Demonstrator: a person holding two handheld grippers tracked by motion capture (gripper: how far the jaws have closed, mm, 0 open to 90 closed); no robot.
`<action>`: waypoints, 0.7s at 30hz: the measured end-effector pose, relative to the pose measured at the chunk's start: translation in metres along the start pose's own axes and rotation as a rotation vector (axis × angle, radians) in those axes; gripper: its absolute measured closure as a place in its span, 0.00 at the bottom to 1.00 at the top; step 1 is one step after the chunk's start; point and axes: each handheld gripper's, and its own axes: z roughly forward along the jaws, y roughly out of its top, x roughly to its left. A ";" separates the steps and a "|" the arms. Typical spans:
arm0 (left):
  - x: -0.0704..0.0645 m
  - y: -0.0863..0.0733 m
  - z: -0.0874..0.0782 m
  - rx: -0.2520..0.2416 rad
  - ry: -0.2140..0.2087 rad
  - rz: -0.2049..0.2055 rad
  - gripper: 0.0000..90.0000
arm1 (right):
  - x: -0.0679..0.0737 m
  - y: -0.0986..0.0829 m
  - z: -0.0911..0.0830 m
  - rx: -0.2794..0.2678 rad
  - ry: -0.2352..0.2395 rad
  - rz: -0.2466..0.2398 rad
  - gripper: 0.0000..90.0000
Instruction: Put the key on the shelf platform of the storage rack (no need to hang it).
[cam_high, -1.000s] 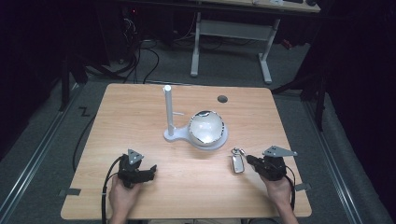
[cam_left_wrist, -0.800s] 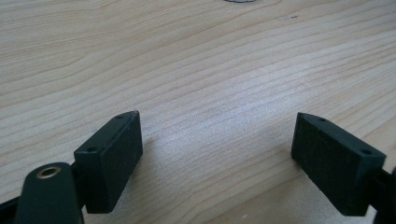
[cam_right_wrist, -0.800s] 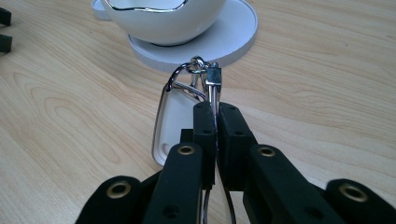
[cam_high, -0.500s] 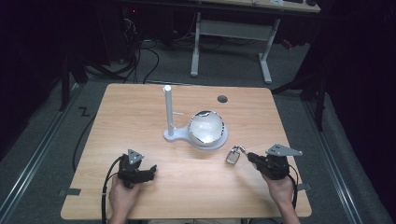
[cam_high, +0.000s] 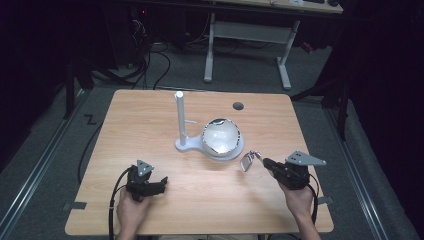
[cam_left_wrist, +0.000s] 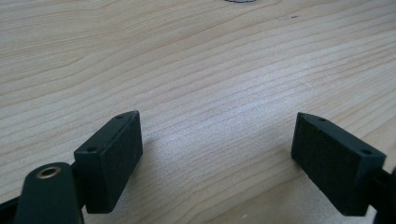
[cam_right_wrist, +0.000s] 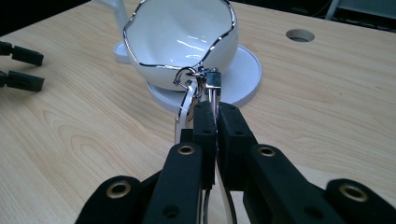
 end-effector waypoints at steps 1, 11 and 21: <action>0.000 0.000 0.000 0.000 0.000 0.000 0.19 | 0.000 0.001 0.000 -0.004 0.002 -0.006 0.97; 0.000 0.000 0.000 0.000 0.000 0.000 0.19 | 0.003 0.016 0.001 -0.018 0.031 -0.026 0.97; 0.000 0.000 0.000 0.000 0.000 0.000 0.19 | 0.004 0.033 0.001 -0.028 0.057 -0.037 0.97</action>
